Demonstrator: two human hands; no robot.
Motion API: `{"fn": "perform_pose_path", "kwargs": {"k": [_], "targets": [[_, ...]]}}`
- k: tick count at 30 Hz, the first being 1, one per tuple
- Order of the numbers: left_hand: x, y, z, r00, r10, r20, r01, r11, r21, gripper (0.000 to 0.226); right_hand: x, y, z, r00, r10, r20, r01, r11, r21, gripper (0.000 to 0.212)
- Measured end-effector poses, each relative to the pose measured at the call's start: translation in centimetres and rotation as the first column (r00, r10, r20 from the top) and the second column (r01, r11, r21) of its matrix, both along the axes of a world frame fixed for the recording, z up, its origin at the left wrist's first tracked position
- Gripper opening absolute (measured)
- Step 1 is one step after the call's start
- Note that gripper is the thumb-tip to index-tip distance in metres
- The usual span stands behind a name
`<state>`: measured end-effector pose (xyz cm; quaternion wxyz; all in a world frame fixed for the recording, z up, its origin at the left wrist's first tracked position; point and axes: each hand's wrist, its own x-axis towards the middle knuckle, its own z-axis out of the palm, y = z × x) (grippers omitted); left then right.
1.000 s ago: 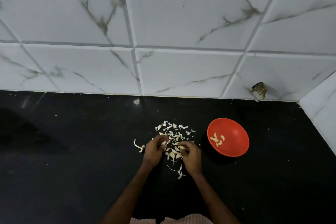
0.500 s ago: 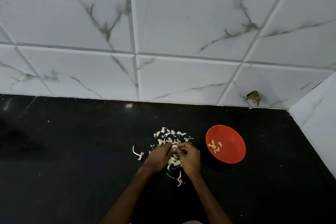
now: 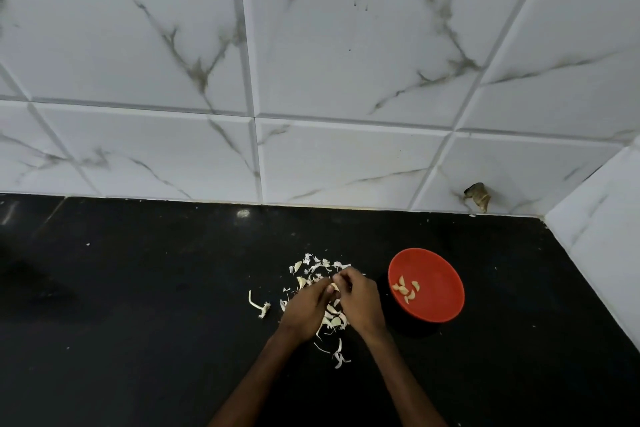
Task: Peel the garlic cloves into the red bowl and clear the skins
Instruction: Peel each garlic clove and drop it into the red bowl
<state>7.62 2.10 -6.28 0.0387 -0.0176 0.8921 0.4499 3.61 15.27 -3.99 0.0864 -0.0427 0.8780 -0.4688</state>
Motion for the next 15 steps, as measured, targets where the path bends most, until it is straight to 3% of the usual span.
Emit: {"fn": "perform_pose_path", "kwargs": {"k": [5,11,15], "targets": [[-0.5,-0.1,0.6,0.999,-0.012,0.037,0.013,0.999,-0.038,0.034,-0.2,0.7,0.4,0.999,0.034,-0.008,-0.035,0.991,-0.133,0.004],[-0.4,0.6,1.5,0.998,0.06,0.029,-0.066,0.96,0.273,0.035,-0.1,0.6,0.5,0.997,-0.081,0.01,0.081,0.969,-0.232,0.015],[-0.6,0.5,2.1,0.998,0.056,0.038,-0.067,0.909,0.412,0.029,-0.1,0.5,0.8,0.988,-0.085,0.131,0.128,0.921,-0.367,0.014]]}}
